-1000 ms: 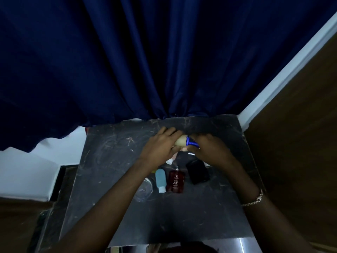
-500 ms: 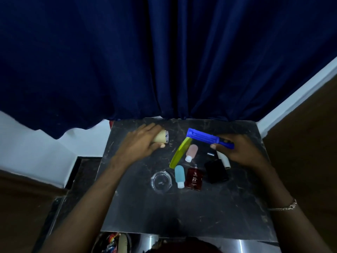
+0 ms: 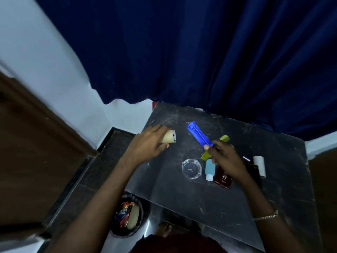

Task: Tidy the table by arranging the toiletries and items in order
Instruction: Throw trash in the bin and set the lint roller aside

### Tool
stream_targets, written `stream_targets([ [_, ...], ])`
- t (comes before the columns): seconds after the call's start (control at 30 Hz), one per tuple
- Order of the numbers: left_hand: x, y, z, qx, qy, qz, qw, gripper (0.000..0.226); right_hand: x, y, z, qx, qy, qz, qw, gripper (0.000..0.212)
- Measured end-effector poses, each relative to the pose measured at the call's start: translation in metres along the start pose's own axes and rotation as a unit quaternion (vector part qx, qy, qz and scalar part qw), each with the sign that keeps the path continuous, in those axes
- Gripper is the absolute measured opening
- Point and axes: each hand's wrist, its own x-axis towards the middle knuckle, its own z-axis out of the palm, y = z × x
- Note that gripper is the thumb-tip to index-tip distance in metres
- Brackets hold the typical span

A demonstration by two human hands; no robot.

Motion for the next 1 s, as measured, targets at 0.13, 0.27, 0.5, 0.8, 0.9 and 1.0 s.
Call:
stream_targets([
  [0.13, -0.049, -0.032, -0.004, -0.039, 0.008, -0.062, 0.997, 0.055, 0.007, -0.01, 0.061, 0.059, -0.043, 0.025, 0.997, 0.032],
  [0.27, -0.101, -0.065, -0.005, -0.063, 0.013, -0.115, 0.991, 0.053, 0.011, -0.022, 0.118, 0.088, -0.092, 0.049, 0.991, 0.02],
  [0.5, -0.199, -0.107, 0.007, -0.105, 0.047, -0.219, 0.969, 0.054, 0.004, -0.032, 0.214, 0.103, -0.174, 0.079, 0.976, 0.022],
  [0.8, -0.309, -0.148, 0.063, -0.184, 0.085, -0.35, 0.915, 0.056, -0.021, -0.015, 0.331, 0.08, -0.292, 0.148, 0.941, 0.04],
  [0.9, -0.333, -0.161, 0.09, -0.205, 0.094, -0.396, 0.89, 0.055, -0.032, -0.002, 0.364, 0.06, -0.318, 0.163, 0.932, 0.03],
  [1.0, -0.352, -0.176, 0.123, -0.216, 0.084, -0.438, 0.869, 0.055, -0.04, 0.018, 0.391, 0.042, -0.328, 0.193, 0.924, 0.026],
])
